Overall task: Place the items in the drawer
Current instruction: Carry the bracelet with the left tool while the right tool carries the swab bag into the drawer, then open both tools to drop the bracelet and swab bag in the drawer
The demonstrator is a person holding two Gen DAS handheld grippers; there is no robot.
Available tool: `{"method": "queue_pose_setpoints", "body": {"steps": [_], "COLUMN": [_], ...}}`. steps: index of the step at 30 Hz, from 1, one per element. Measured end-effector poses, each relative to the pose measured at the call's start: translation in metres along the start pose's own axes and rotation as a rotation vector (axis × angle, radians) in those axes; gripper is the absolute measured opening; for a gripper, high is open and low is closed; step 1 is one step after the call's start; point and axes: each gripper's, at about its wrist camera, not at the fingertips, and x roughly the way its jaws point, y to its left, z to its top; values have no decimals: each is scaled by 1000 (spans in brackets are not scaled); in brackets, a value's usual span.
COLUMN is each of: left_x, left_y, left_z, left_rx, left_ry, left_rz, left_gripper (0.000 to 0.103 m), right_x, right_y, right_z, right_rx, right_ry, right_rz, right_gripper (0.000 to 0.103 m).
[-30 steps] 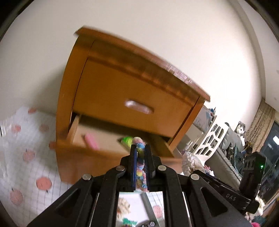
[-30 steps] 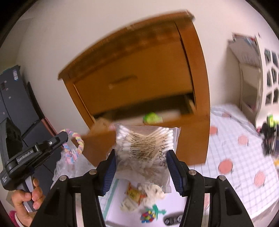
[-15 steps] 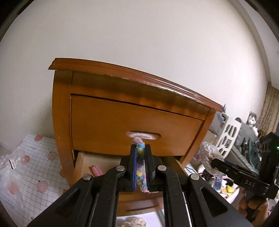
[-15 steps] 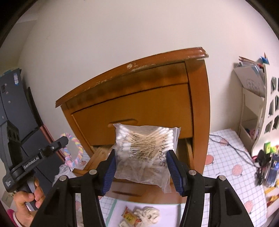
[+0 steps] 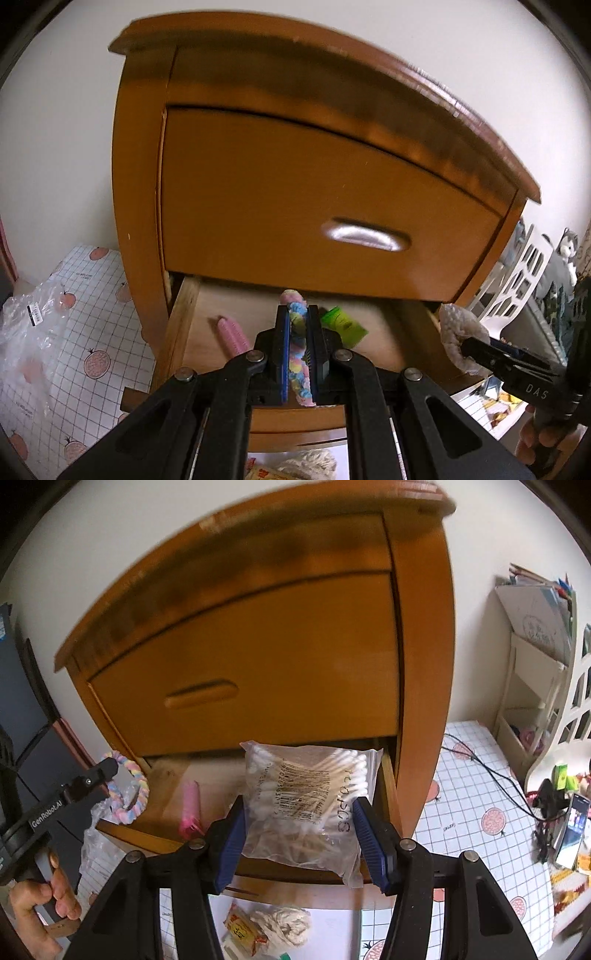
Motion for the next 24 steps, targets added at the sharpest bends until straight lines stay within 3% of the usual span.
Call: {"method": "queue_pose_setpoints", "body": {"steps": [10, 16, 24], "left_x": [13, 14, 17], "left_y": [1, 4, 5], "left_z": [0, -1, -2], "left_rx": [-2, -19, -27], "left_ry": [31, 36, 60], "left_rz": [31, 25, 42], "left_gripper": [10, 41, 60], "right_x": [26, 28, 30], "right_y": [14, 20, 20], "right_z": [0, -1, -3], "right_rx": [-59, -85, -85], "right_ry": [43, 53, 64], "right_rz": [-24, -33, -35], "right_gripper": [61, 64, 72]}}
